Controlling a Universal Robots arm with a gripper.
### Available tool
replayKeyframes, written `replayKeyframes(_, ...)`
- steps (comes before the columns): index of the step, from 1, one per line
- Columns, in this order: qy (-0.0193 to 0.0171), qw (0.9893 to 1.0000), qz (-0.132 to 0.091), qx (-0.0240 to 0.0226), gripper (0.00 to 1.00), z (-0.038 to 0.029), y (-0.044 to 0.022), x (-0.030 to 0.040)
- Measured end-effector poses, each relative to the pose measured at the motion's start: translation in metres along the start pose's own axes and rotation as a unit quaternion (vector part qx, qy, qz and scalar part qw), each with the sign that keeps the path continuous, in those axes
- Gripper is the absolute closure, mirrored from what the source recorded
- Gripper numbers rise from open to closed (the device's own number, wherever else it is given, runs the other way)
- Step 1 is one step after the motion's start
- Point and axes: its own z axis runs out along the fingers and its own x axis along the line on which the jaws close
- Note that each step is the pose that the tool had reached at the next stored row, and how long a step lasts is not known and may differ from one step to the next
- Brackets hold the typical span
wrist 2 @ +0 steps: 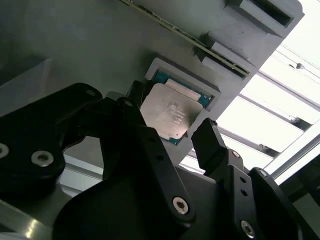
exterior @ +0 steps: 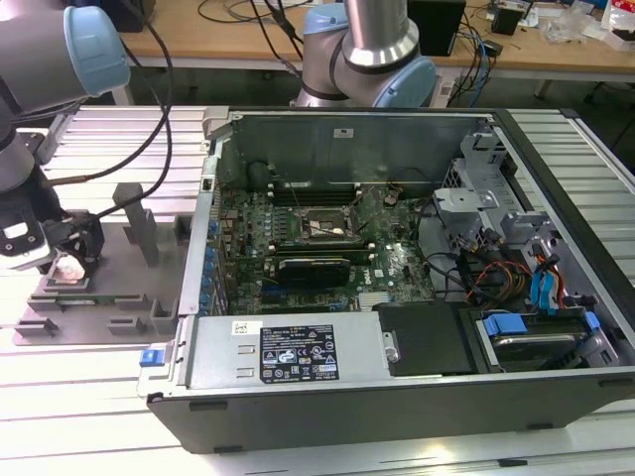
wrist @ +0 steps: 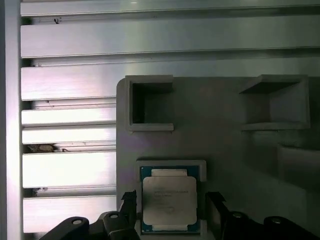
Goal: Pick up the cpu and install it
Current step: 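Pick up the cpu and move it towards the insertion slot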
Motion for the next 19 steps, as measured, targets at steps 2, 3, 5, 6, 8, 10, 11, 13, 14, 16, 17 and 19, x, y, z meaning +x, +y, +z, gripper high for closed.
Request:
replayKeyframes(2,0.0,1.0,0.0,0.0004,0.34,0.0019,0.0005,0.0)
replayKeyframes(3,0.0,1.0,0.0,0.0004,0.34,0.0038,0.0009,0.0)
replayKeyframes(5,0.0001,1.0,0.0,0.0005,0.34,0.005,0.0009,0.0001)
replayKeyframes(6,0.0,1.0,0.0,0.0005,0.34,0.0054,0.0009,0.0)
replayKeyframes(8,-0.0001,1.0,0.0,0.0004,0.34,0.0061,0.0014,0.0001)
replayKeyframes(10,-0.0001,1.0,0.0,0.0004,0.34,0.0065,0.0047,0.0002)
replayKeyframes(11,0.0,1.0,0.0,0.0005,0.34,0.0065,0.0051,0.0006)
replayKeyframes(13,0.0,1.0,0.0,0.0006,0.34,0.0067,0.0053,0.0027)
replayKeyframes(14,0.0,1.0,0.0,0.0007,0.34,0.0067,0.0053,0.0027)
replayKeyframes(16,0.0002,1.0,-0.003,0.0009,0.34,0.0067,0.0052,0.0028)
replayKeyframes(17,0.0003,1.0,-0.006,0.0009,0.34,0.0068,0.0052,0.0028)
replayKeyframes(19,0.0003,1.0,-0.008,0.0008,0.34,0.0069,0.0052,0.0028)
